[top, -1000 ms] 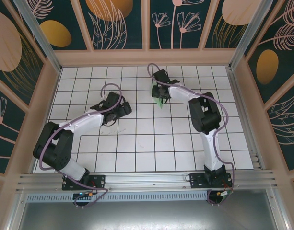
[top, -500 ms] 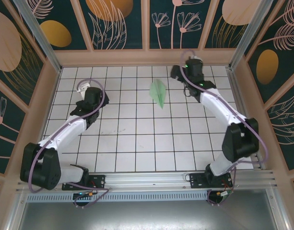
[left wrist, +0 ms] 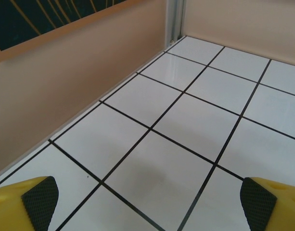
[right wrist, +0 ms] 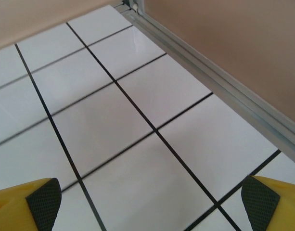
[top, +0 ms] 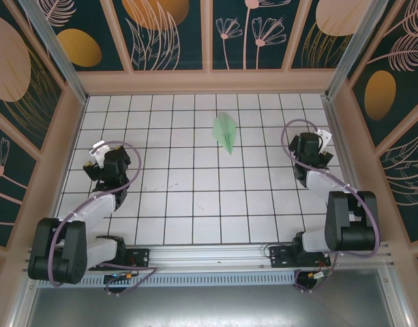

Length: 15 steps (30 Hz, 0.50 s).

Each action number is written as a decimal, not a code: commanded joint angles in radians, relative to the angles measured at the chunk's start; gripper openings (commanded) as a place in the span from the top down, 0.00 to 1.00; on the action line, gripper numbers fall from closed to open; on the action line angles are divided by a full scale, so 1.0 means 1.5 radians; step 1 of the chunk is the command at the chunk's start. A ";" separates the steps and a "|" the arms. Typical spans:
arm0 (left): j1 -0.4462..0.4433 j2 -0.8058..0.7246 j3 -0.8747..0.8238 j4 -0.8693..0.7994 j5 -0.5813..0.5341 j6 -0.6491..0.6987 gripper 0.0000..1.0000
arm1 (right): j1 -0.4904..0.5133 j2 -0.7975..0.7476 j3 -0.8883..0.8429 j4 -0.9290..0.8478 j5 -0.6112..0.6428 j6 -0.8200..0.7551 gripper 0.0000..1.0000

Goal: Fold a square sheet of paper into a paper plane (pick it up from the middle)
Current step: Reset both arms

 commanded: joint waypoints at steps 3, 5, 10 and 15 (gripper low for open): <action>0.014 0.039 -0.068 0.268 0.075 0.103 0.01 | 0.002 0.001 -0.082 0.244 -0.038 -0.084 0.01; 0.015 0.053 -0.090 0.332 0.096 0.120 0.01 | 0.001 0.005 -0.111 0.299 -0.065 -0.101 0.01; 0.019 0.079 -0.125 0.450 0.176 0.150 0.01 | 0.001 0.013 -0.170 0.422 -0.130 -0.138 0.01; 0.039 0.140 -0.138 0.548 0.245 0.148 0.01 | -0.003 0.051 -0.193 0.521 -0.182 -0.160 0.01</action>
